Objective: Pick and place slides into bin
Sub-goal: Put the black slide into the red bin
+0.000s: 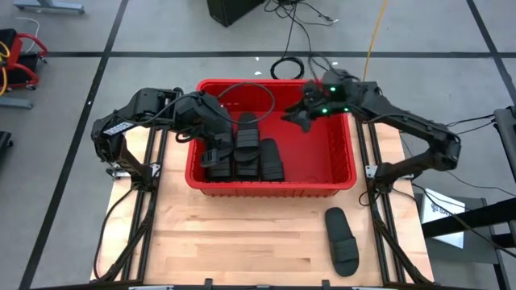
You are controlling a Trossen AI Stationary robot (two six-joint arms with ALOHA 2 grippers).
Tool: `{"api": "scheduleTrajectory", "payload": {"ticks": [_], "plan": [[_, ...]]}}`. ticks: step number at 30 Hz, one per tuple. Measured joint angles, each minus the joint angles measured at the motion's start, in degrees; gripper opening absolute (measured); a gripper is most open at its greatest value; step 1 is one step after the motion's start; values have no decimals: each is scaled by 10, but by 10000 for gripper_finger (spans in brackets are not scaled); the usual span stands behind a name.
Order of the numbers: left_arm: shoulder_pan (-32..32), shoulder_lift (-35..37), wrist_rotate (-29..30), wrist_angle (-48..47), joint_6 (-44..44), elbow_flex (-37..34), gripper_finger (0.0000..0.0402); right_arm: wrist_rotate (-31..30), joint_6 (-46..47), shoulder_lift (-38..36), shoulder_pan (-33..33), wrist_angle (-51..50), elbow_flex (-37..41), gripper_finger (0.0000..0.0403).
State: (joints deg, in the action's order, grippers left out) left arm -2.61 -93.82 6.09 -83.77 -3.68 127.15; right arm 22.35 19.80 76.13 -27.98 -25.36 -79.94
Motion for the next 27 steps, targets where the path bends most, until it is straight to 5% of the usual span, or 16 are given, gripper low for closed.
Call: {"api": "scheduleTrajectory", "payload": {"ticks": [16, 27], "plan": [[-26, 0, 4, 1, -26, 0, 184, 2, 114, -135, 144, 6, 0, 212], [-34, 0, 0, 1, -26, 0, 184, 0, 177, -139, 311, -145, 0, 212]]}}
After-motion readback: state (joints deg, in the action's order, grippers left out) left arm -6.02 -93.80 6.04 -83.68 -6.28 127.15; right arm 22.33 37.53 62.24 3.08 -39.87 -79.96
